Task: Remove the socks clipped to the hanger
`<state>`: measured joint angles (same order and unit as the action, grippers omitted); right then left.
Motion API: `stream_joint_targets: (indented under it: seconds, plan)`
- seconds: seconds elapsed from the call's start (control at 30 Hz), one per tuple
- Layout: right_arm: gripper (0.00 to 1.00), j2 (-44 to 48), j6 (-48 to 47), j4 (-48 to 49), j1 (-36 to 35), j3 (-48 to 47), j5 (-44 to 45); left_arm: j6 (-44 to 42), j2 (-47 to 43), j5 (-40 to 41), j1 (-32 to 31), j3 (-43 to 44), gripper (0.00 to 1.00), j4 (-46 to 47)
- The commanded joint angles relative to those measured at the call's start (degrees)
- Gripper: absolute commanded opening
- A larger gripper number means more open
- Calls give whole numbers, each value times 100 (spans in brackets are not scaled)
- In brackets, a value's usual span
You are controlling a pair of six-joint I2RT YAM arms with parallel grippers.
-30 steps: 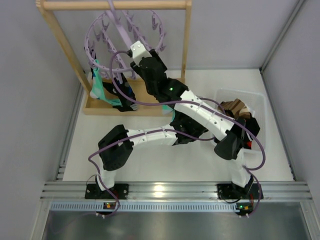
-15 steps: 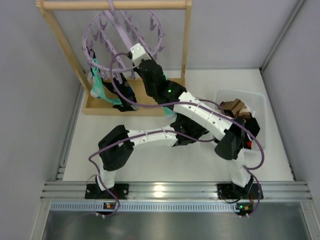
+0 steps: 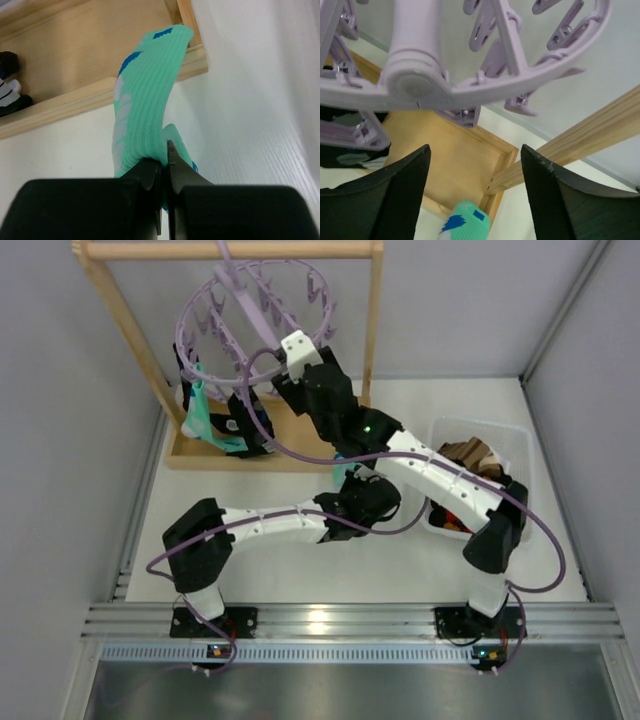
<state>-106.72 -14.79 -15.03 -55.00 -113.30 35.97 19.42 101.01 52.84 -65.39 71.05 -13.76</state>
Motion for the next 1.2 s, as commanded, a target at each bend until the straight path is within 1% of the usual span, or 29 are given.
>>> stream_joint_targets:
  seconds: [0.0,0.13,0.2,0.23,0.27,0.3,0.33,0.37,0.4,0.47,0.5,0.57,0.6,0.63,0.67,0.73,0.77,0.83,0.87,0.93,0.97,1.03,1.07,1.1,1.13,1.17]
  plan:
    - [71,1045,353,44,16,325,-353,79,-888,-730,-27,-266,0,163]
    - [78,1828,555,-192,16,861,-590,27,-1452,-1275,-27,-469,0,189]
    - [82,2275,643,-351,16,1142,-591,-34,-1680,-1749,-27,-478,0,189]
    - [86,2409,661,-613,25,1221,-486,-130,-1733,-1968,-27,-452,0,189]
    - [87,2540,792,-772,60,1353,-390,-192,-1760,-2197,-27,-408,0,189]
    - [88,2838,863,-939,103,1450,-319,-228,-1804,-2686,-27,-346,0,189]
    - [89,3006,933,-1054,165,1572,-231,-219,-1813,-2856,-27,-311,0,189]
    - [89,3199,1116,-1238,244,1878,-204,-211,-1813,-2997,-27,-267,0,189]
    - [90,3601,1205,-1300,445,2047,-178,-219,-1770,-3155,-27,-206,0,189]
    - [90,4051,1442,-1397,726,2616,-64,-272,-1691,-3253,-27,66,0,189]
    - [90,4489,1443,-1415,806,2794,-55,-289,-1594,-3271,-27,198,0,189]
    - [90,4869,1776,-1494,964,3215,-11,-333,-1480,-3297,-27,619,0,189]
    - [90,5219,1821,-1608,1009,3322,15,-360,-1322,-3350,-27,778,0,189]
    - [90,5379,1874,-1670,1035,3418,138,-473,-1234,-3446,-27,936,0,181]
    - [90,5537,1944,-1722,1096,3585,200,-526,-998,-3525,-27,1329,0,181]
    - [91,5942,2014,-1846,1149,3726,366,-658,-760,-3657,-27,1691,0,172]
    - [91,6065,2102,-1907,1158,3805,446,-711,-602,-3675,-27,2050,0,180]
    - [91,6373,2173,-2082,1176,3859,708,-973,-92,-3649,-27,2474,0,172]
    - [91,6461,2251,-2127,1167,3902,797,-1071,275,-3545,-27,2876,0,172]
    - [91,6742,2287,-2215,1167,3947,1017,-1387,690,-3421,-27,3300,0,181]
    - [91,6830,2305,-2233,1176,3982,1035,-1510,1127,-3360,-18,3580,0,181]
    - [91,7059,2313,-2346,1167,3999,1062,-1853,1612,-3333,8,4414,0,189]
    - [91,7164,2322,-2399,1167,3999,1079,-1889,2102,-3420,26,4722,0,172]
    - [91,7226,2322,-2434,1167,3999,1062,-2124,2333,-3455,52,5300,0,172]
    - [91,7287,2340,-2504,1167,4008,1070,-2214,2553,-3569,87,5540,0,180]
    - [91,7392,2340,-2523,1167,4026,1062,-2301,2964,-3709,113,5769,0,163]
